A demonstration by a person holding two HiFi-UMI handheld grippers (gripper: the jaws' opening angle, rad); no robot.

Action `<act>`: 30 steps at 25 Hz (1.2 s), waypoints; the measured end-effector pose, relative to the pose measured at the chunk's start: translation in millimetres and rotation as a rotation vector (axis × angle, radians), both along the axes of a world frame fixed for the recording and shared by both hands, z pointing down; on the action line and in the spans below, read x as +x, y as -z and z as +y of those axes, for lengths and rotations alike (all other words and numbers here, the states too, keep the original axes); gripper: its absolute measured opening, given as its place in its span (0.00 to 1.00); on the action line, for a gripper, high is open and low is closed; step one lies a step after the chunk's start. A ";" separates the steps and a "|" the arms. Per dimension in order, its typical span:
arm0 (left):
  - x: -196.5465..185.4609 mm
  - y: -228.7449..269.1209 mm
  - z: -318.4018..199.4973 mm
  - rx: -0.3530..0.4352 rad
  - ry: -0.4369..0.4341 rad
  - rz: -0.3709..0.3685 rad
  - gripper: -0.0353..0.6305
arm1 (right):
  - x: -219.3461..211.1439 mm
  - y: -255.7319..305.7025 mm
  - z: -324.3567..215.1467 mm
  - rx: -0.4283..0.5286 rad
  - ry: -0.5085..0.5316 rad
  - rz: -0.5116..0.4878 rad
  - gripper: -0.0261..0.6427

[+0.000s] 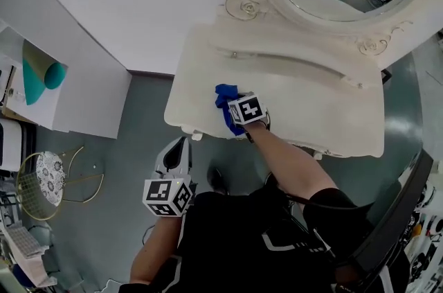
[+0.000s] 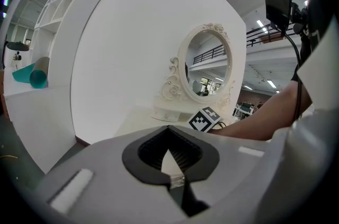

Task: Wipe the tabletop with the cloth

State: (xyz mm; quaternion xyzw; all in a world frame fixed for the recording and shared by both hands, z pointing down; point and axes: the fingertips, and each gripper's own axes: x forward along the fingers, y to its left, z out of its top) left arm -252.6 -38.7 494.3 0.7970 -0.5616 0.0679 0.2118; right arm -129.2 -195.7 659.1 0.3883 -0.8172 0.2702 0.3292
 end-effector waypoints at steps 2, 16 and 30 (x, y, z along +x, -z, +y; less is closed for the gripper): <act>13.8 1.7 -4.4 0.002 -0.012 -0.001 0.06 | 23.5 -0.1 1.1 -0.002 -0.032 0.006 0.17; 126.5 11.7 -18.4 0.018 -0.176 0.000 0.06 | 189.0 0.4 29.1 -0.007 -0.225 0.032 0.17; 230.8 19.9 -19.7 0.026 -0.327 -0.025 0.06 | 329.9 2.1 63.6 -0.008 -0.417 0.002 0.17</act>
